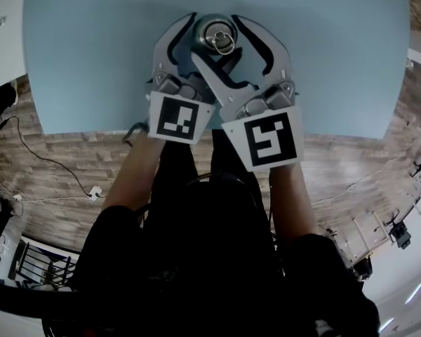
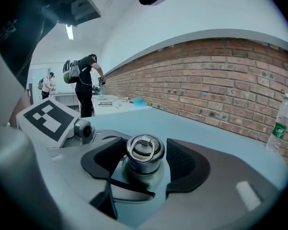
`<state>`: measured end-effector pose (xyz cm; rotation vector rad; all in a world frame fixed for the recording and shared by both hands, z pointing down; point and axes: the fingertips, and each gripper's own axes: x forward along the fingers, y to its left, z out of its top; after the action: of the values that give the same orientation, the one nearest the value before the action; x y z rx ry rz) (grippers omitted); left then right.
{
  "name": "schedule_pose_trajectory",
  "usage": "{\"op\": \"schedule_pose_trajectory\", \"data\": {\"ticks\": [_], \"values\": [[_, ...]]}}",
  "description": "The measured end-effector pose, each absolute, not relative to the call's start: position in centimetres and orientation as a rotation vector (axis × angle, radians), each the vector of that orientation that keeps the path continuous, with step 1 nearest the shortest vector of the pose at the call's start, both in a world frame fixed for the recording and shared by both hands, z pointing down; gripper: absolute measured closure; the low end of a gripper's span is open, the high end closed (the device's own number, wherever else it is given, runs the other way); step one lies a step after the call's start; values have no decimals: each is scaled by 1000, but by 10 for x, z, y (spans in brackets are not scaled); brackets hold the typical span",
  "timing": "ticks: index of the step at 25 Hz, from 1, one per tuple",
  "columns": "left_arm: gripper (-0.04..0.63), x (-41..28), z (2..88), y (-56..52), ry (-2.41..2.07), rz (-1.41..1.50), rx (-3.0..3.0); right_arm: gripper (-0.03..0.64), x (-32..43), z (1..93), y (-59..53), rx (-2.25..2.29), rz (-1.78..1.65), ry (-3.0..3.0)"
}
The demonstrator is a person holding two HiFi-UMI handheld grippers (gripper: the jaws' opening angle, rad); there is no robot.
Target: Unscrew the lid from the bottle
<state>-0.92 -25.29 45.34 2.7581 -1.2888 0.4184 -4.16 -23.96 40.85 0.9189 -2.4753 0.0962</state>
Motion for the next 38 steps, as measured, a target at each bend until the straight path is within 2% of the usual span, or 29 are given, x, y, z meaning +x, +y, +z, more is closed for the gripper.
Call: {"op": "schedule_pose_trajectory", "data": {"ticks": [19, 38], "values": [[230, -11, 447, -266, -1402, 416, 2748, 359, -50, 407, -249, 886, 49, -2515], [230, -7, 449, -258, -984, 445, 2977, 359, -54, 409, -240, 468, -28, -2635]]}}
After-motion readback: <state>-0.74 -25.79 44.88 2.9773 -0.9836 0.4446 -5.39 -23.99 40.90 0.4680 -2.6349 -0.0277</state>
